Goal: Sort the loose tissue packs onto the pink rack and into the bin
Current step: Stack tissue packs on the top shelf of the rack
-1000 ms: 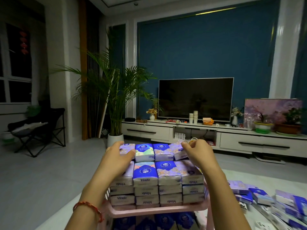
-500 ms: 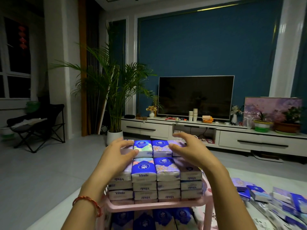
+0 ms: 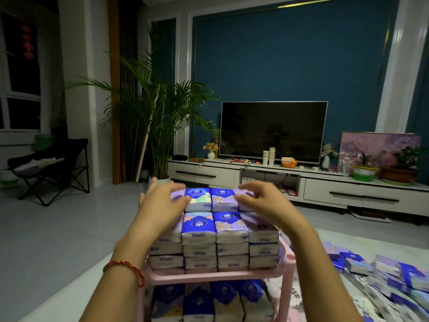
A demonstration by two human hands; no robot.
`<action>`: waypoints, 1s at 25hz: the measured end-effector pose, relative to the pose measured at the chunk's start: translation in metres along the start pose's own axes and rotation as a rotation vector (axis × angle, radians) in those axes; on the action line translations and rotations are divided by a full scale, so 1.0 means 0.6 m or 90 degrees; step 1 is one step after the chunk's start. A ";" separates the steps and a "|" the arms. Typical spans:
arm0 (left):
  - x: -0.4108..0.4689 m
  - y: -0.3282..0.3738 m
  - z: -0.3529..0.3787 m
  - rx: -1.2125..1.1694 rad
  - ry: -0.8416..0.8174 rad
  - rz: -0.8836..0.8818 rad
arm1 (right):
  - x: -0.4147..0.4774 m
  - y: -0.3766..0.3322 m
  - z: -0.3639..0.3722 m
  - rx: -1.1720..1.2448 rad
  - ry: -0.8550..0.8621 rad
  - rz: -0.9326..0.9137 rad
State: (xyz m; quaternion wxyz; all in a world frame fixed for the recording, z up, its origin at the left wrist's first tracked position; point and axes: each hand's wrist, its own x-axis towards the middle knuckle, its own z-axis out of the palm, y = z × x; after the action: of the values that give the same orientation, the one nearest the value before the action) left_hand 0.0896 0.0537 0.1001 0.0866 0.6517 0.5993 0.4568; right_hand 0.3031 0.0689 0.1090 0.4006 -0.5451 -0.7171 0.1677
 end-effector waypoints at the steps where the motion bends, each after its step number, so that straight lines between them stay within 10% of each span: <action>1: -0.003 0.013 -0.008 0.014 0.015 0.021 | -0.004 0.007 -0.017 0.056 0.042 0.007; 5: -0.057 0.128 -0.024 -0.160 -0.012 0.179 | -0.041 0.046 -0.108 0.076 0.206 0.097; 8: -0.116 0.223 0.019 -0.299 -0.292 0.261 | -0.075 0.076 -0.162 0.029 0.168 0.186; 12: -0.161 0.270 0.159 0.022 -0.619 0.269 | -0.114 0.136 -0.223 -0.072 0.126 0.291; 15: -0.172 0.253 0.272 0.210 -0.602 0.244 | -0.145 0.198 -0.254 -0.129 0.115 0.362; 25: -0.196 0.252 0.430 0.019 -0.520 0.235 | -0.231 0.501 -0.228 -0.464 0.100 0.454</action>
State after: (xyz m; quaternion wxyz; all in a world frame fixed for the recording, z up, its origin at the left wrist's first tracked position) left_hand 0.3921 0.0243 -0.0039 0.2237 0.8759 0.3959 0.1615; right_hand 0.6128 0.0200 -0.0637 0.1553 -0.8707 -0.4666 -0.0082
